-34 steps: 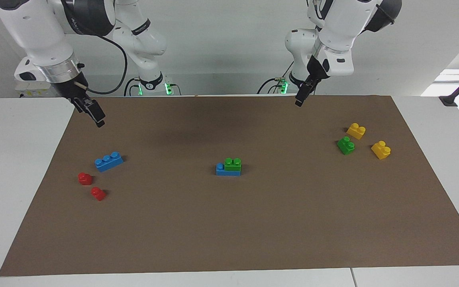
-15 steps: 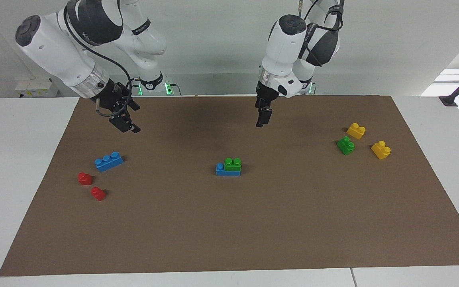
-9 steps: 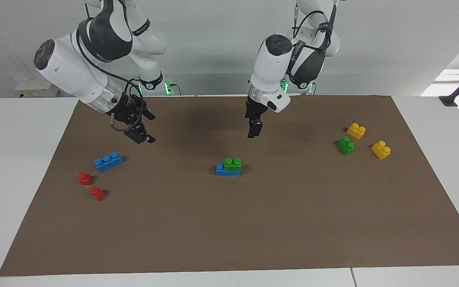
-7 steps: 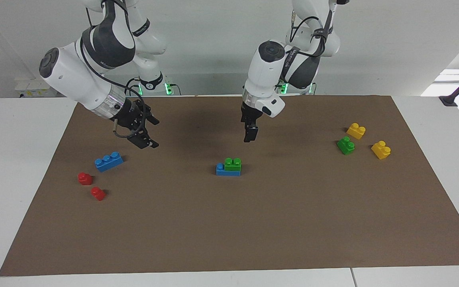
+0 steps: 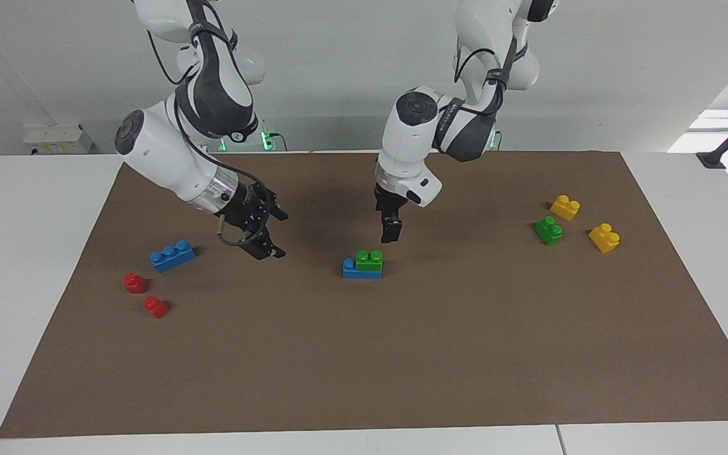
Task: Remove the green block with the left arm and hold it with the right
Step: 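Position the left gripper over the green end while the right gripper reaches the blue end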
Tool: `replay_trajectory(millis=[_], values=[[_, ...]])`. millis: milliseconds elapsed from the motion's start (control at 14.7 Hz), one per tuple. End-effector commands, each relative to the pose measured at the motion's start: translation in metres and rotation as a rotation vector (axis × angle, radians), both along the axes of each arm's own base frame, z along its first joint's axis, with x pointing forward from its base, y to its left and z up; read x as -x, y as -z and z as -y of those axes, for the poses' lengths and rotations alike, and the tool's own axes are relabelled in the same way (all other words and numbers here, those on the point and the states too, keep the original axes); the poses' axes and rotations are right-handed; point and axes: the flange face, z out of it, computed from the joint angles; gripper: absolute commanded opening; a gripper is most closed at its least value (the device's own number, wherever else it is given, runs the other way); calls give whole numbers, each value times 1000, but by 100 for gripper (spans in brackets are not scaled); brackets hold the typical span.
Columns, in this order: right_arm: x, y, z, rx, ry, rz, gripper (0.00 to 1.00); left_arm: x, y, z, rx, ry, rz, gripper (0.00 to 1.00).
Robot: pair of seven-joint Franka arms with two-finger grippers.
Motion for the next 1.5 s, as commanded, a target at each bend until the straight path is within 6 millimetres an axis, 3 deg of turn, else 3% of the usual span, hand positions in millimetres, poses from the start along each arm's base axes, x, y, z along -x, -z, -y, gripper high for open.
replay_trajectory(millis=[0,204,544,680,884,952,1088,1428], values=[[2,20,-18,-12,23,1,97,-17,16,21,-8,-23,26,100],[15,49,-42,14,33,33,97,-23,21,20,4,-30,42,100],[20,63,-43,22,37,21,97,-31,42,21,0,-51,66,100],[28,72,-59,28,23,23,97,-31,44,21,-2,-55,68,100],[35,82,-60,26,43,16,97,-32,46,21,4,-69,78,100],[38,87,-70,27,29,13,97,-32,52,21,1,-71,77,100],[34,101,-73,31,43,20,97,-33,53,22,10,-81,87,100],[36,132,-105,39,45,54,97,-33,64,22,6,-76,89,100]])
